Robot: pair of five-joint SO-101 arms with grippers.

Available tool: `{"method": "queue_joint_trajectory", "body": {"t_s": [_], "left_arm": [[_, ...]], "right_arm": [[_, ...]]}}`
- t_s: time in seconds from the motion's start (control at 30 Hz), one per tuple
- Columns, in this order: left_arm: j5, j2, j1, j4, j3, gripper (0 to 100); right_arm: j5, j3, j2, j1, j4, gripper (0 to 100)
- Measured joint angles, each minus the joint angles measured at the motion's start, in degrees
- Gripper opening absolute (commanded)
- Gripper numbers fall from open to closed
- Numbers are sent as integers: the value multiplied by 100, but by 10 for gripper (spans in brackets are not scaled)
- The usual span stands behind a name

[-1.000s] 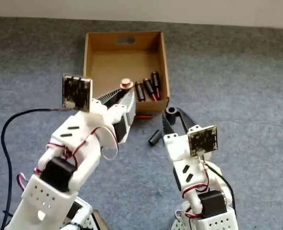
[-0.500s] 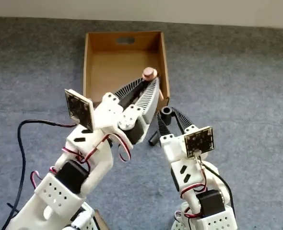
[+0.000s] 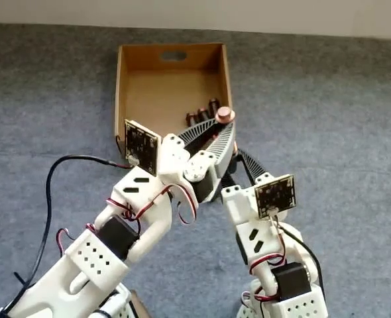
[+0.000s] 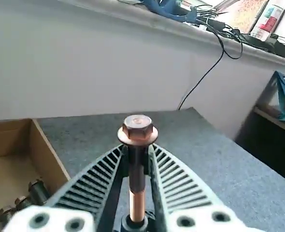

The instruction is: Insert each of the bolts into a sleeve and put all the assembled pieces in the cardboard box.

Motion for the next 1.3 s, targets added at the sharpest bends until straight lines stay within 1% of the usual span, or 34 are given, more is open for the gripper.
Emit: {"method": "queue_joint_trajectory", "body": {"t_s": [0.1,0.17,0.23,0.43,0.8,0.87,0.97,1.07,1.3], "left_arm": [[0,0,0,9,0,8],[0,0,-9,167,-9,8],[-18,0,18,457,-9,8],[-457,0,35,1389,-176,8],[-527,26,158,2514,-510,13],[-527,26,158,2576,-510,48],[-527,26,149,2681,-519,153],[-527,9,149,2875,-545,231],[-527,9,141,2998,-545,242]], "right_arm": [[0,0,0,0,0,5],[0,0,0,0,0,5],[0,0,0,-18,0,5],[9,0,0,-35,0,5],[18,0,0,-44,0,5],[18,0,0,-44,0,5],[18,0,0,-44,0,5],[18,9,0,0,0,5],[18,44,9,-18,0,5]]}}
